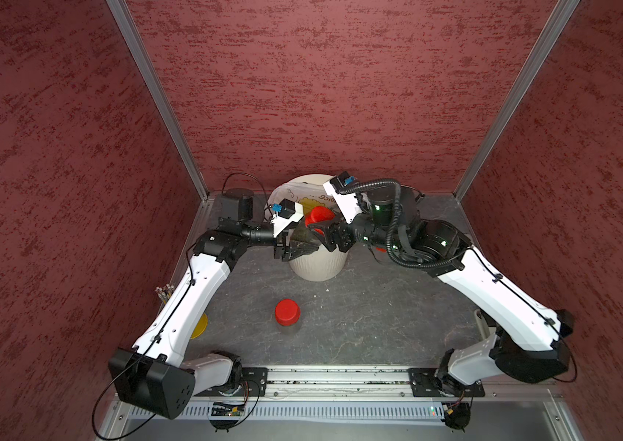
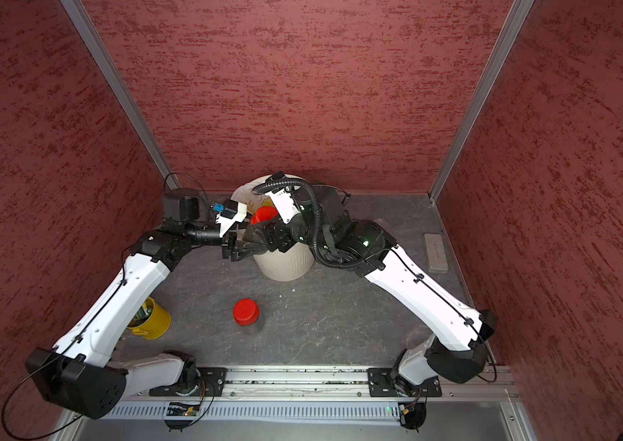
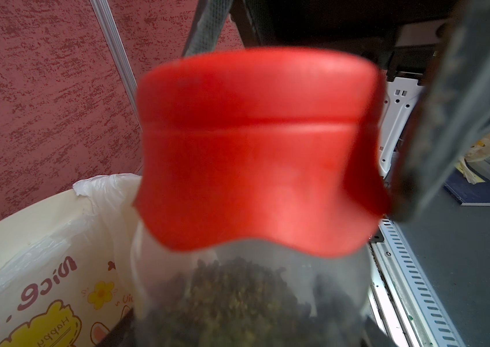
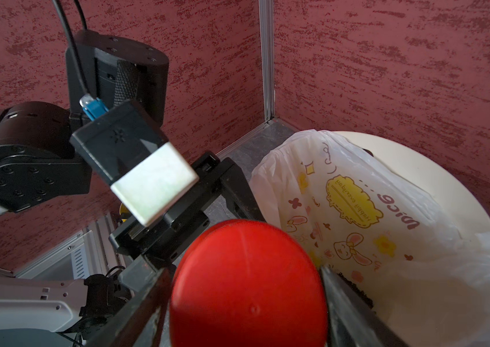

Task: Empty moldy tea leaves from jars
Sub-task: Unscrew the lid from the jar.

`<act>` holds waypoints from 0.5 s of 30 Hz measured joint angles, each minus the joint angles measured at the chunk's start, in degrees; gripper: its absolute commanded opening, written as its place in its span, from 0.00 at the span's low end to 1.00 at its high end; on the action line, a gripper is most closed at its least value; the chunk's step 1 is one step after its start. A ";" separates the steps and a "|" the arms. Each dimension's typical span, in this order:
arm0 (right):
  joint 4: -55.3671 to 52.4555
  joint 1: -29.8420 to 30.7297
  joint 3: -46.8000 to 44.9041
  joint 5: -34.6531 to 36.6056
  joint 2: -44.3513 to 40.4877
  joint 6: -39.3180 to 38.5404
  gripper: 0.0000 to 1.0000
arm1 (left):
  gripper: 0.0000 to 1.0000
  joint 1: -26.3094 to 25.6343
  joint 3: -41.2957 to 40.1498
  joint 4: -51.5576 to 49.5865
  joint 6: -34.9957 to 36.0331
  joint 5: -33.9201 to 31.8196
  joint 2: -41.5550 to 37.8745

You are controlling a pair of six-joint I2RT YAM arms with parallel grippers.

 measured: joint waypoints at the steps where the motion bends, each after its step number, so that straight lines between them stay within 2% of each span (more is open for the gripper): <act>1: 0.00 0.00 0.04 0.00 0.00 -0.07 0.72 | 0.70 0.00 0.00 -0.04 0.00 0.07 0.00; 6: -0.02 -0.04 0.15 0.00 0.00 -0.85 0.61 | 0.71 0.00 0.00 -0.07 0.00 0.04 0.00; 15: -0.09 -1.16 0.15 -1.29 0.00 -2.51 0.53 | 0.71 0.00 0.00 -0.04 0.00 -0.11 0.00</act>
